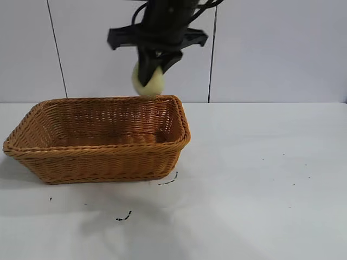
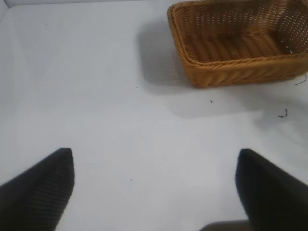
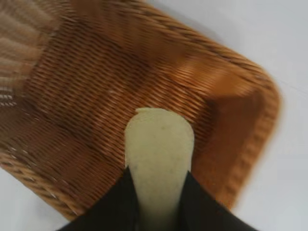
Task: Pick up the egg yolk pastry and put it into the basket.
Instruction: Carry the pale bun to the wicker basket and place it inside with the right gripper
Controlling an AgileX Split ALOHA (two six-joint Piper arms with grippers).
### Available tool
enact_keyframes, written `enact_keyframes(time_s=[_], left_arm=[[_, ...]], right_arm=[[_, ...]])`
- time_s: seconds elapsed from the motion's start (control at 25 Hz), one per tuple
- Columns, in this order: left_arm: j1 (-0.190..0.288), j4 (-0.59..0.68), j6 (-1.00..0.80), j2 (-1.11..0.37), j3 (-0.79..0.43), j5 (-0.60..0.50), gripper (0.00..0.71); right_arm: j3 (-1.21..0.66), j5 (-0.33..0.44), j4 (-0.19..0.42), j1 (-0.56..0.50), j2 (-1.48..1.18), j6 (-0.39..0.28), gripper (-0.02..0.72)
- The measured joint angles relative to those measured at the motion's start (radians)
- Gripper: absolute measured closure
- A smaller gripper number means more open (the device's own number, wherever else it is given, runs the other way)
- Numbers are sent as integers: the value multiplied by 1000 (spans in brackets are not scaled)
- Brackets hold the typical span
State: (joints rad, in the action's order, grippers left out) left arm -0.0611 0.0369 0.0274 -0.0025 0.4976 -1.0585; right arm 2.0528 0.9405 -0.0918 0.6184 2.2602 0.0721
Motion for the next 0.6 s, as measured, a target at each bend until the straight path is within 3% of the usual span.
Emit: enact_keyframes(time_s=[0.24, 0.36, 0.6], left_arm=[[0, 0, 0, 0, 0, 0, 17], [0, 0, 0, 0, 0, 0, 17], [0, 0, 0, 0, 0, 0, 17]], right_arm=[[3, -152, -3, 51, 154, -26, 585], [3, -192, -5, 53, 196, -52, 531], [16, -209, -3, 54, 199, -72, 135]])
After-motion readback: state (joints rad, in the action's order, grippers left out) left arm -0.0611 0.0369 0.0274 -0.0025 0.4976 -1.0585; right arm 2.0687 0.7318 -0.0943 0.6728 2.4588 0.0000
